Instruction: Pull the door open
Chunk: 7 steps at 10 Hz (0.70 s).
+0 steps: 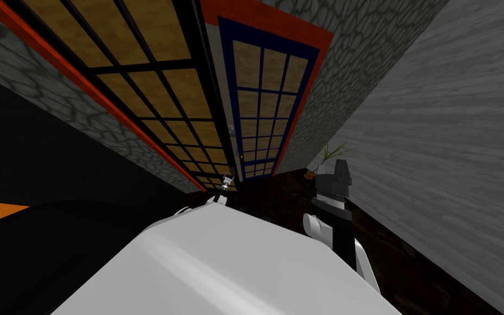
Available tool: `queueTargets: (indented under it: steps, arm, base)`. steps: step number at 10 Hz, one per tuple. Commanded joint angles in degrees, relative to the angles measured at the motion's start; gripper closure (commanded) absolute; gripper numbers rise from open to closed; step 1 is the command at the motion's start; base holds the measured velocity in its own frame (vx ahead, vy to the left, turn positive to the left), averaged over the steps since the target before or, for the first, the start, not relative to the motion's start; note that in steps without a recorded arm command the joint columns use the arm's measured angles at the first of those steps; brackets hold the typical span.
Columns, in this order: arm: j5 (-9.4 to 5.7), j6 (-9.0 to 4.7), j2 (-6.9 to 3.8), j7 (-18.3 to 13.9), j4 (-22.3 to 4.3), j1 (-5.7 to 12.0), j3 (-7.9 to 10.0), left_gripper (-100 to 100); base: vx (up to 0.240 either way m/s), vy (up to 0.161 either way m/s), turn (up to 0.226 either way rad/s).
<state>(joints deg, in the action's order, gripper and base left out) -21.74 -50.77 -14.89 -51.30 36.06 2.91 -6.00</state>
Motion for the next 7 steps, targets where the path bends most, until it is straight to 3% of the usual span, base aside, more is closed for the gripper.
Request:
queueTargets:
  steps: [1,3,7]
  arm:
    - [-0.45,0.18,0.07,-1.6,0.33,-0.07,-0.21,-100]
    - [-2.17,0.5,0.3,-5.43,0.91,-0.04,-1.1,-100]
    - [-3.86,0.83,0.52,-11.04,1.48,-0.02,-1.96,-100]
  base:
    - [-0.043,0.02,-0.026]
    - [-0.057,0.027,-0.055]
    - [-0.061,0.026,-0.034]
